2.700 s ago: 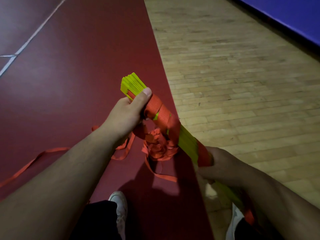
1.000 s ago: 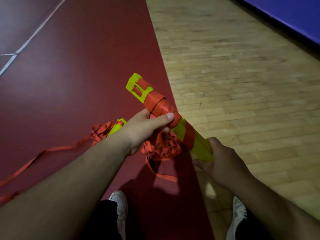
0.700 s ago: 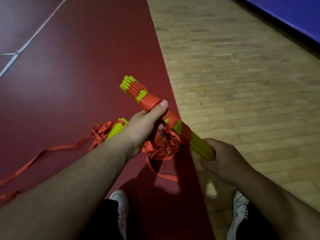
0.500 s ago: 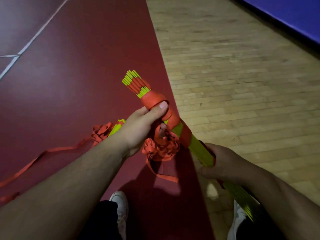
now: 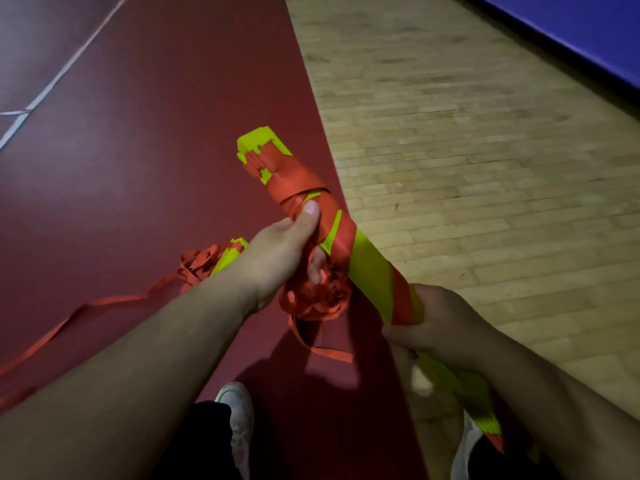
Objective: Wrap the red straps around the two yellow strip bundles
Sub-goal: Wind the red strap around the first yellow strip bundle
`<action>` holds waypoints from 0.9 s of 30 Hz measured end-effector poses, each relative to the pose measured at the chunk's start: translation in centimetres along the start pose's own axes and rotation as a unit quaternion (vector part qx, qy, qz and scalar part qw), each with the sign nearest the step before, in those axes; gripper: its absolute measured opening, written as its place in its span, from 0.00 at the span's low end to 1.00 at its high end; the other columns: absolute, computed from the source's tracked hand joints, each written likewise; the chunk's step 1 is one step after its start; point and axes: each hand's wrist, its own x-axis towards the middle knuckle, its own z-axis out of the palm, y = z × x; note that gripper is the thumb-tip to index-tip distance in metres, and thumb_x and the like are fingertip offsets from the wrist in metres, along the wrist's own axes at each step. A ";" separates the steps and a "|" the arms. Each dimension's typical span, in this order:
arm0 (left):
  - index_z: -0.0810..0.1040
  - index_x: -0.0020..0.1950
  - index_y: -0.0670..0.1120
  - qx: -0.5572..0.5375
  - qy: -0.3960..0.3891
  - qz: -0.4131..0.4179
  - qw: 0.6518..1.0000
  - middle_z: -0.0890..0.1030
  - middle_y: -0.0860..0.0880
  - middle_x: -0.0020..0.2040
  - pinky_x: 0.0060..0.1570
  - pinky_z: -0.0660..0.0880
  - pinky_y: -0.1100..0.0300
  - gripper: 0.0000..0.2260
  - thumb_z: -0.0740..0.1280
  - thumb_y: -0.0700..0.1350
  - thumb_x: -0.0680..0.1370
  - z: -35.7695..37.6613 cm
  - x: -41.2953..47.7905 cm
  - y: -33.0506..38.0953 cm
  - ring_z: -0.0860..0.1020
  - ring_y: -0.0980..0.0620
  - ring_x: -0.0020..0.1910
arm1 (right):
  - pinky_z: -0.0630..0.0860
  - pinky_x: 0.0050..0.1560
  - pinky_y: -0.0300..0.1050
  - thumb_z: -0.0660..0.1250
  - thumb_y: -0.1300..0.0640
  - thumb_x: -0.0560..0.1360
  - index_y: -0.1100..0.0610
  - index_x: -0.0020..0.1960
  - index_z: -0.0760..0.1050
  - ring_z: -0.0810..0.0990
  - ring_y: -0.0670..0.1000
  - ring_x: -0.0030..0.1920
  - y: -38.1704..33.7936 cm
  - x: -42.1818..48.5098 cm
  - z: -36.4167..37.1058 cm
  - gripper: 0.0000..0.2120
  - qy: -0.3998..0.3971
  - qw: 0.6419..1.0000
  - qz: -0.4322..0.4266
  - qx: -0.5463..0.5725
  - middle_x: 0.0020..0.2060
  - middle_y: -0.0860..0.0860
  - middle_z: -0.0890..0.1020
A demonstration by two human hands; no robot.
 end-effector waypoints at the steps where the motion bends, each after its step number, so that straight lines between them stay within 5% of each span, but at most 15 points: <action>1: 0.75 0.35 0.42 0.022 0.006 0.013 1.000 0.76 0.44 0.27 0.27 0.68 0.64 0.28 0.59 0.64 0.80 0.4 0.0 -0.2 0.72 0.52 0.23 | 0.77 0.33 0.42 0.79 0.54 0.68 0.52 0.43 0.78 0.83 0.47 0.30 0.0 0.0 0.3 0.10 0.014 1.000 0.002 -0.013 0.32 0.51 0.84; 5: 0.72 0.40 0.47 -0.007 0.049 0.010 0.999 0.71 0.49 0.28 0.30 0.66 0.59 0.17 0.70 0.59 0.77 1.2 0.6 -0.9 0.68 0.50 0.30 | 0.74 0.35 0.44 0.77 0.46 0.68 0.49 0.41 0.73 0.79 0.46 0.36 -0.2 0.1 1.3 0.13 0.089 0.990 0.000 -0.105 0.34 0.46 0.80; 9: 0.70 0.33 0.47 -0.051 0.051 -0.036 0.997 0.69 0.50 0.24 0.30 0.67 0.59 0.20 0.67 0.58 0.78 1.0 0.6 -0.9 0.66 0.51 0.23 | 0.77 0.38 0.47 0.76 0.41 0.67 0.47 0.47 0.73 0.80 0.49 0.39 -0.1 0.3 1.5 0.16 0.112 0.981 -0.008 -0.161 0.37 0.45 0.80; 14: 0.66 0.32 0.48 -0.116 -0.061 0.005 0.991 0.64 0.50 0.28 0.35 0.62 0.56 0.22 0.66 0.61 0.78 -0.7 0.7 -0.4 0.60 0.52 0.27 | 0.76 0.43 0.34 0.81 0.56 0.68 0.44 0.54 0.77 0.84 0.38 0.44 -0.4 0.2 -0.7 0.20 -0.102 0.993 -0.016 0.064 0.44 0.39 0.86; 18: 0.69 0.33 0.48 -0.130 -0.093 0.029 0.987 0.67 0.50 0.28 0.38 0.65 0.55 0.18 0.64 0.58 0.77 -1.0 0.7 -0.3 0.64 0.53 0.26 | 0.81 0.42 0.49 0.78 0.58 0.62 0.60 0.57 0.77 0.84 0.56 0.41 0.4 0.1 -0.3 0.25 -0.242 0.928 0.066 0.277 0.43 0.57 0.85; 21: 0.69 0.33 0.48 -0.141 -0.107 0.027 0.984 0.69 0.50 0.28 0.39 0.66 0.54 0.20 0.66 0.61 0.76 -1.2 0.6 -0.2 0.64 0.48 0.31 | 0.81 0.43 0.52 0.74 0.57 0.63 0.64 0.62 0.73 0.84 0.63 0.43 0.9 -0.2 -0.2 0.29 -0.342 0.874 0.114 0.326 0.48 0.68 0.82; 23: 0.69 0.33 0.48 -0.143 -0.103 0.028 0.984 0.69 0.50 0.27 0.38 0.65 0.55 0.20 0.65 0.62 0.76 -1.3 0.7 -0.2 0.64 0.47 0.32 | 0.81 0.41 0.50 0.74 0.58 0.65 0.65 0.61 0.76 0.83 0.62 0.40 0.7 -0.3 -0.2 0.26 -0.345 0.893 0.103 0.271 0.42 0.66 0.82; 27: 0.72 0.37 0.46 -0.049 -0.006 -0.002 0.999 0.73 0.48 0.30 0.31 0.68 0.59 0.24 0.62 0.67 0.77 -1.2 0.6 0.2 0.70 0.50 0.28 | 0.79 0.36 0.47 0.73 0.58 0.65 0.69 0.52 0.78 0.80 0.60 0.36 0.1 0.0 0.3 0.20 -0.211 0.955 0.088 0.190 0.35 0.62 0.82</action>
